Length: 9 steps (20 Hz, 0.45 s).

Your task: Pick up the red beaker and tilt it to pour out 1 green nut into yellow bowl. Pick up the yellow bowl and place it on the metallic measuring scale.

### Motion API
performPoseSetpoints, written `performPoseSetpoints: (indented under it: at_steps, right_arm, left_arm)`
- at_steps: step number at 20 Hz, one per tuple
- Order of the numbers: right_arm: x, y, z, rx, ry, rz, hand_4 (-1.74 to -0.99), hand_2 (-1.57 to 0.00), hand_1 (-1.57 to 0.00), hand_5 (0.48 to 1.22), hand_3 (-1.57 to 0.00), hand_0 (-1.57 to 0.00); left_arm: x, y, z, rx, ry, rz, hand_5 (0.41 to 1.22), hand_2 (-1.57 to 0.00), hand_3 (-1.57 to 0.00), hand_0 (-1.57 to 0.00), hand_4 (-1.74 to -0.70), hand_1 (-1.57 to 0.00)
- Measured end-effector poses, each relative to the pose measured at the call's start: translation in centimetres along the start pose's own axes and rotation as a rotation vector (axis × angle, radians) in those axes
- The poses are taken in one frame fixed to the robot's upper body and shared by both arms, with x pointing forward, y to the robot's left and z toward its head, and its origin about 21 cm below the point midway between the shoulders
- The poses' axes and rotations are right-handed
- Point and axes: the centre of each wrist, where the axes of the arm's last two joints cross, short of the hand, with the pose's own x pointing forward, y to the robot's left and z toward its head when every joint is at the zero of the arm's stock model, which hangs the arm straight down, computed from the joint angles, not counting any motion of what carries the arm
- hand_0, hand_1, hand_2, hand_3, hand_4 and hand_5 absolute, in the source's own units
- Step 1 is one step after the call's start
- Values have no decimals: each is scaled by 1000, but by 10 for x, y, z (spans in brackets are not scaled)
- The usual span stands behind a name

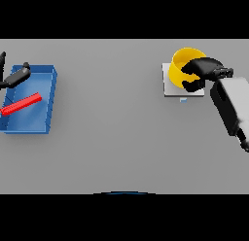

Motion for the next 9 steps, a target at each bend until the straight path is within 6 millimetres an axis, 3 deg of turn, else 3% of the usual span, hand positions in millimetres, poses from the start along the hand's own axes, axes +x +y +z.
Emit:
performPoseSetpoints:
  at_steps: [4,9]
  right_arm:
    - [-2,2,-2,16,-26,18,-1356,-288,-144,755,-475,-163]
    - [-5,3,-4,42,-28,39,-1308,-115,-47,733,-348,-53]
  left_arm:
    - [-2,-3,-2,-1,4,17,736,1,1,1,-812,1]
    - [-1,1,-5,7,9,25,734,1,1,1,-821,1]
